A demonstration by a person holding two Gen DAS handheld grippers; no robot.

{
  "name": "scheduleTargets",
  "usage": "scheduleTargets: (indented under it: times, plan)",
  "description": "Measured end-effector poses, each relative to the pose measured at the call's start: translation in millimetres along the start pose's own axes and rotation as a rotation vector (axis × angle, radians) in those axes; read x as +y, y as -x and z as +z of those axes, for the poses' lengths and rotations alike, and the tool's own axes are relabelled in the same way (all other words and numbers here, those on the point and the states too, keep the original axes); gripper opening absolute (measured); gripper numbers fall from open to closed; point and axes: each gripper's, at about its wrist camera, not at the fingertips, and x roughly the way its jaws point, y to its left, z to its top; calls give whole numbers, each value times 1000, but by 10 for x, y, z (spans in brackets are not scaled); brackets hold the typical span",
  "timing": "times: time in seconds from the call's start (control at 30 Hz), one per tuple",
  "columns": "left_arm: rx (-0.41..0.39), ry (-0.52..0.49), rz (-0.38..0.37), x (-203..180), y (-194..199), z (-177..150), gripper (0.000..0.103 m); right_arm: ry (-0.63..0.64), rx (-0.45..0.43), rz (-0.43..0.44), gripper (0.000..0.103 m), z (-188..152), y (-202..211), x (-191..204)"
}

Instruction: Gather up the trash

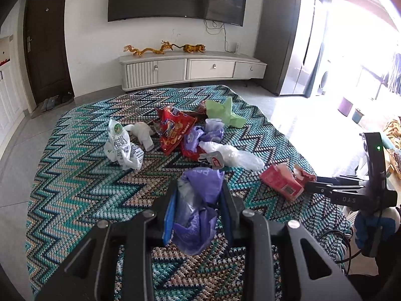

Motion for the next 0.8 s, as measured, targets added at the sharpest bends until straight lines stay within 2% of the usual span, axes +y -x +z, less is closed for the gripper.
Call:
scheduleTargets:
  times: [0.1, 0.2, 0.3, 0.33, 0.37, 0.6, 0.8]
  plan:
    - [5, 2, 3, -5, -21, 0, 30, 0, -7, -1, 38, 2, 21, -26]
    - [12, 1, -4, -41, -42, 10, 30, 4, -14, -14, 48, 32, -6, -54]
    - [12, -7, -11, -97, -35, 25, 30, -6, -24, -2, 48, 42, -29, -97]
    - [11, -10, -14, -114, -30, 31, 30, -11, -30, 11, 35, 42, -21, -112]
    - [9, -12, -20, -144, -24, 45, 30, -13, -35, 33, 28, 39, -12, -126]
    - [9, -55, -61, -459, -41, 179, 30, -38, -109, 117, 26, 11, 244, -180]
    - [23, -137, -143, -1018, -172, 418, 30, -95, -225, 102, 26, 10, 762, -425]
